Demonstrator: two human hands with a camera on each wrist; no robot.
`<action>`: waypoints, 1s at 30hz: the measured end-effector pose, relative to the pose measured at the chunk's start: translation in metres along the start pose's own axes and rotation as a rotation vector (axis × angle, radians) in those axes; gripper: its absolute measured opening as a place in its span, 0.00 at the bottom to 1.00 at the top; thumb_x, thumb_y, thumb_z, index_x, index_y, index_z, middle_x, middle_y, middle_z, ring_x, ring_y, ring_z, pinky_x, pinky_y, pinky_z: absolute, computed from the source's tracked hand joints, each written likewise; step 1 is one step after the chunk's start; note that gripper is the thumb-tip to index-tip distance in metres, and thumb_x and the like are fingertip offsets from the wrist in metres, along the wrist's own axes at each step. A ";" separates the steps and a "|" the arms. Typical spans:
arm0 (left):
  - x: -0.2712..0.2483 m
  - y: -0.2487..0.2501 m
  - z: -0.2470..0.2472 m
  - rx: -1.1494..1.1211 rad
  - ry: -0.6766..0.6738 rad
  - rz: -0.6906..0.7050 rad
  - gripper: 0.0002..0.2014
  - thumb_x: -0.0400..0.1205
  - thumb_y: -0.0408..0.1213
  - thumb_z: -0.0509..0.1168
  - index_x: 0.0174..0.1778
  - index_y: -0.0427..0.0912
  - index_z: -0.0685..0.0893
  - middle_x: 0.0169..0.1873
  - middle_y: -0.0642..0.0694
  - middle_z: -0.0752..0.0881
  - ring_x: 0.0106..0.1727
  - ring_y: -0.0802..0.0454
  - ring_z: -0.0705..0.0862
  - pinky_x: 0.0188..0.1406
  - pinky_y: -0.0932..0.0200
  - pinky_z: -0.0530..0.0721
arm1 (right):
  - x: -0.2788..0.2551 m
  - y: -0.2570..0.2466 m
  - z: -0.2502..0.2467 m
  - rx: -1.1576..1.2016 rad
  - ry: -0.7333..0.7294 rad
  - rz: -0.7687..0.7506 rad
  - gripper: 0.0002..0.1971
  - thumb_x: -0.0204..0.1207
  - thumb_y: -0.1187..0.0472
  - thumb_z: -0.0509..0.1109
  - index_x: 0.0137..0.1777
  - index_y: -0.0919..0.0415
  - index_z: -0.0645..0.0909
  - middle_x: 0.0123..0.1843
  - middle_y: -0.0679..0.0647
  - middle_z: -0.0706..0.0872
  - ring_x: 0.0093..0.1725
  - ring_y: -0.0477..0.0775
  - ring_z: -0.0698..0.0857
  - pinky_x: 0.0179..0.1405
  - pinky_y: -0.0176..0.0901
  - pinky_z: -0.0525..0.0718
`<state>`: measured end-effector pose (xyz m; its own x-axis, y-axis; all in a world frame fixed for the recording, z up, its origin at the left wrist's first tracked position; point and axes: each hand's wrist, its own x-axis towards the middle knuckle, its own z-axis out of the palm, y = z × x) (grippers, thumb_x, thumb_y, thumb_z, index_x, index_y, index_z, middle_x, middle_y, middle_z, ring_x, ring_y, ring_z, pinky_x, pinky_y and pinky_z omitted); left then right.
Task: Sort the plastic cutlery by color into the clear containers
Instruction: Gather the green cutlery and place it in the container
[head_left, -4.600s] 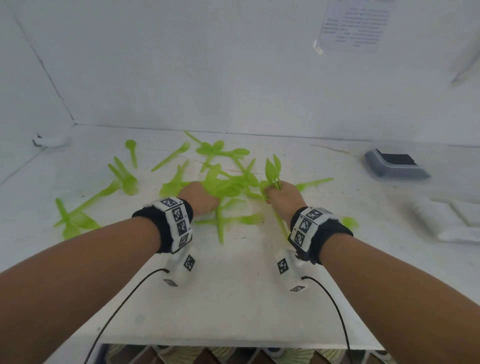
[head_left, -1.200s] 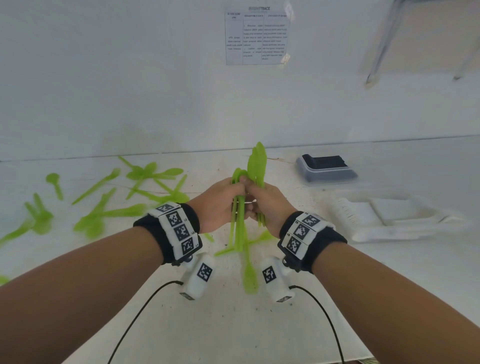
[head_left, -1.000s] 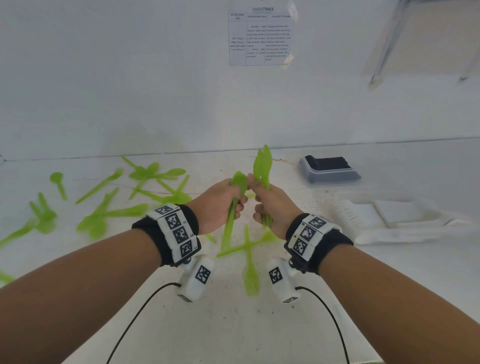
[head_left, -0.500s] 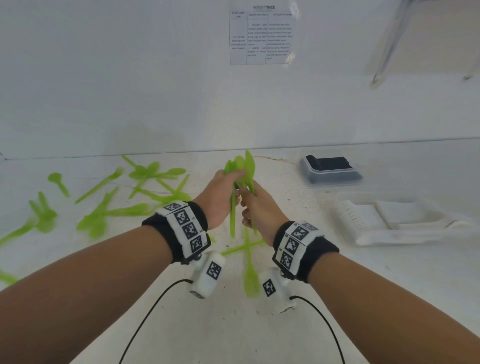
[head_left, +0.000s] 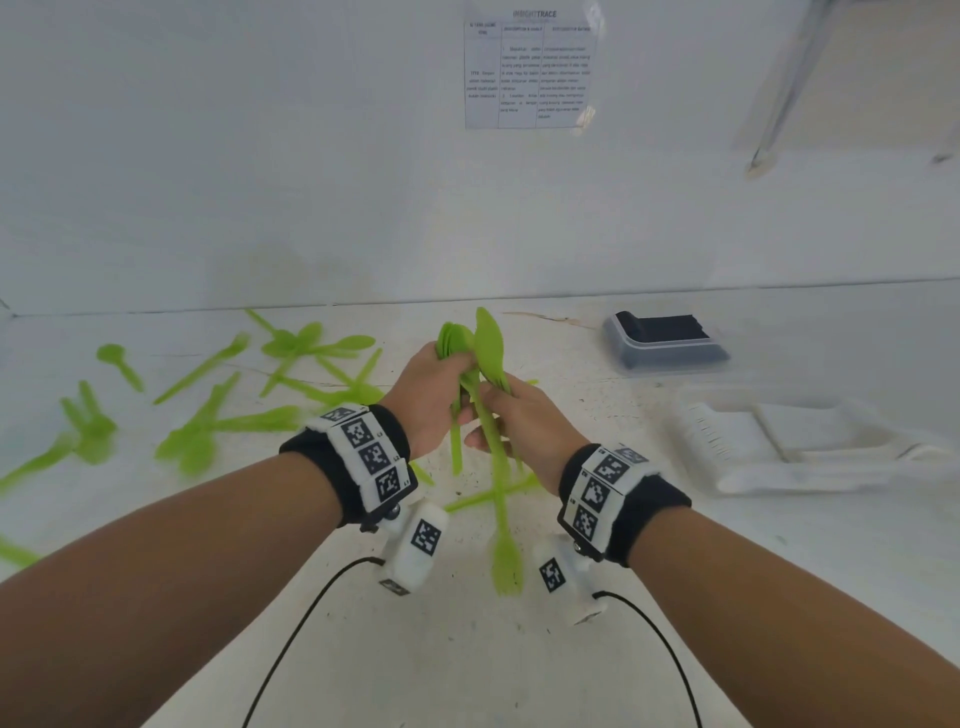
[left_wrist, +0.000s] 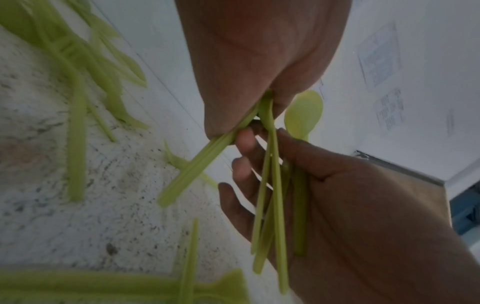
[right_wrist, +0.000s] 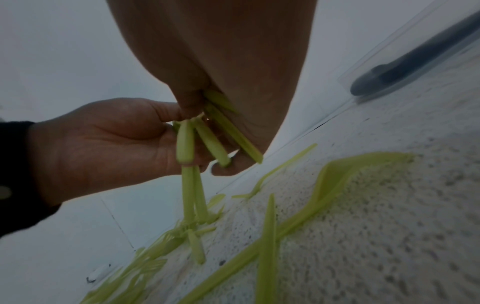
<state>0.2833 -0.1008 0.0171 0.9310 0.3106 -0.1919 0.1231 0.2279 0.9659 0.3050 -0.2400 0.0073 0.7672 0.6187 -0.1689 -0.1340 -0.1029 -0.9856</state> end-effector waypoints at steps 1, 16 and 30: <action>0.001 0.000 -0.001 0.007 0.039 0.012 0.06 0.87 0.28 0.61 0.45 0.40 0.79 0.41 0.37 0.83 0.36 0.45 0.83 0.35 0.48 0.83 | 0.000 0.002 -0.001 0.030 0.025 0.010 0.11 0.91 0.52 0.59 0.60 0.47 0.85 0.52 0.56 0.91 0.43 0.52 0.88 0.53 0.48 0.88; 0.005 -0.015 -0.006 -0.060 0.055 0.066 0.34 0.75 0.57 0.79 0.65 0.37 0.76 0.54 0.38 0.85 0.58 0.40 0.90 0.62 0.41 0.88 | 0.000 -0.007 0.018 -0.043 0.041 -0.040 0.19 0.90 0.54 0.56 0.76 0.36 0.75 0.56 0.37 0.85 0.34 0.36 0.77 0.41 0.41 0.80; 0.003 0.001 -0.013 -0.102 0.155 0.039 0.15 0.88 0.50 0.66 0.58 0.41 0.76 0.39 0.49 0.79 0.35 0.54 0.73 0.42 0.56 0.74 | 0.011 -0.005 -0.009 0.322 0.261 0.049 0.16 0.91 0.47 0.57 0.73 0.44 0.79 0.30 0.46 0.66 0.27 0.47 0.64 0.32 0.40 0.75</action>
<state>0.2818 -0.0874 0.0147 0.8692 0.4580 -0.1865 0.0449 0.3024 0.9521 0.3200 -0.2395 0.0100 0.8827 0.3968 -0.2520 -0.3321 0.1470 -0.9317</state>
